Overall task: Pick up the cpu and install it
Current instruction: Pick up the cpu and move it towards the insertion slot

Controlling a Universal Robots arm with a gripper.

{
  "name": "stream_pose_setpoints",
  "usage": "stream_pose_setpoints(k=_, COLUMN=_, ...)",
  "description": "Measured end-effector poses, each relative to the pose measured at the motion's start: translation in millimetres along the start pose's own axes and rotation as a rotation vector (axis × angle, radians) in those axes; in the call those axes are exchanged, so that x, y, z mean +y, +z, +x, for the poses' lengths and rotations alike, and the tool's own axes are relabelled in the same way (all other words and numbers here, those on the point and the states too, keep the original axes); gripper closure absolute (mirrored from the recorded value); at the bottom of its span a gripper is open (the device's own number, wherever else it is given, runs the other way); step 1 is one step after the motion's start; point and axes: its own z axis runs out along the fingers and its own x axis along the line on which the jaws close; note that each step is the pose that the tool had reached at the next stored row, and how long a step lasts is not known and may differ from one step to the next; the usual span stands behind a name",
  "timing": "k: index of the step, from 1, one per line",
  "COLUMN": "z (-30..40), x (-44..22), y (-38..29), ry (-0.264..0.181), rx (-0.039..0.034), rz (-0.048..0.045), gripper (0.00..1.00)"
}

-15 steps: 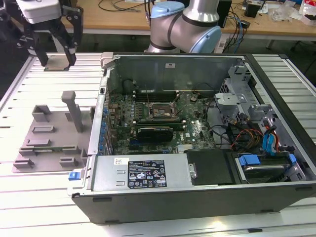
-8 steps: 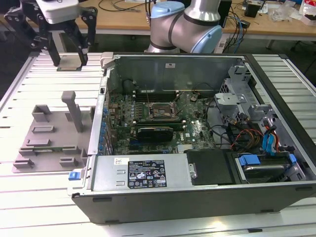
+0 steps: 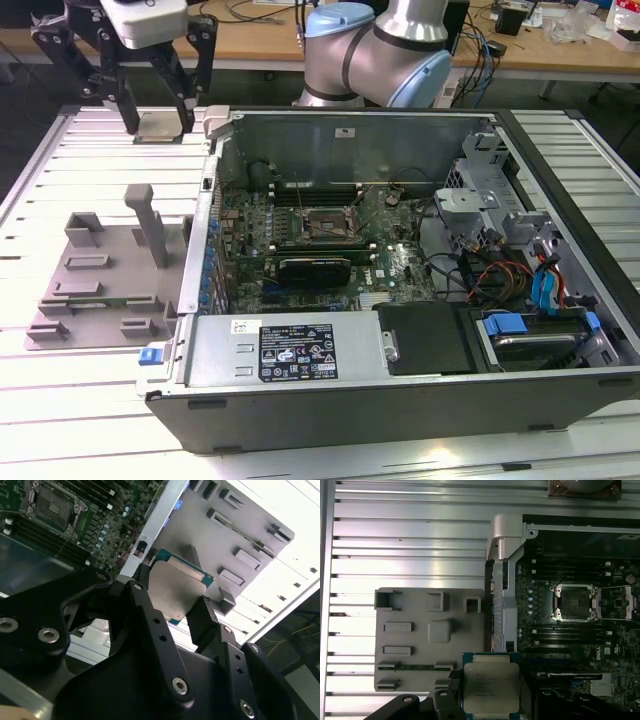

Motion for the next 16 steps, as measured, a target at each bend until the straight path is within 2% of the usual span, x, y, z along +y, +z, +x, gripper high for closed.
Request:
stream_pose_setpoints(k=4, z=-5.3, x=-0.1, y=0.1, ry=0.0, rx=0.0, rz=0.0, gripper=0.46)
stream_pose_setpoints(k=16, z=-30.4, x=-0.4, y=0.8, ry=0.0, rx=0.0, rz=0.0, gripper=0.46)
